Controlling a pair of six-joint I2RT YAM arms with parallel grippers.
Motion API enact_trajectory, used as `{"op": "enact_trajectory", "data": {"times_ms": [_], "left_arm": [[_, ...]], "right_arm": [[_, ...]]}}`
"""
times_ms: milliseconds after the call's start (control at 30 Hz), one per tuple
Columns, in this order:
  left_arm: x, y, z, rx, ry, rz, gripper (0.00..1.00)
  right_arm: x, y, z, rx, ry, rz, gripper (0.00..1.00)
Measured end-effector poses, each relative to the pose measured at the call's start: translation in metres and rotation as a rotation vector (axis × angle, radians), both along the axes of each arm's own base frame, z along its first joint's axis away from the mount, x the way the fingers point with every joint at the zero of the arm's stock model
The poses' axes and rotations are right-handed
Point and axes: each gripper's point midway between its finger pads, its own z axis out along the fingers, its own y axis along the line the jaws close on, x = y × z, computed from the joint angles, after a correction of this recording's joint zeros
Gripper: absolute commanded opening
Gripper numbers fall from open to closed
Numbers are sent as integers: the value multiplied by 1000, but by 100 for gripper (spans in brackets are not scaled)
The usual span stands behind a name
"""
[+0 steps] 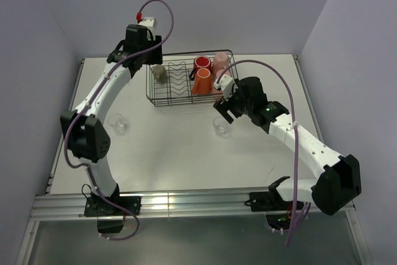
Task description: Load the cups into the dish rack
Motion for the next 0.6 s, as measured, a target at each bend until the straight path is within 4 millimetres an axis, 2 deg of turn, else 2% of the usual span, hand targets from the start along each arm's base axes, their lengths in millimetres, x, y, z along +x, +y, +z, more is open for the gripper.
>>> {"op": "enact_trajectory", "data": {"times_ms": [133, 333, 467, 600], "left_arm": [[-42, 3, 29, -22, -61, -76, 64], [-102, 10, 65, -45, -151, -167, 65], [-123, 15, 76, -46, -197, -189, 66], [-129, 15, 70, -46, -187, -197, 66]], "right_arm": [[-7, 6, -25, 9, 141, 4, 71], [-6, -2, -61, 65, 350, -96, 65], [-3, -5, -70, 117, 420, -153, 64], [-5, -2, -78, 138, 468, -169, 62]]}}
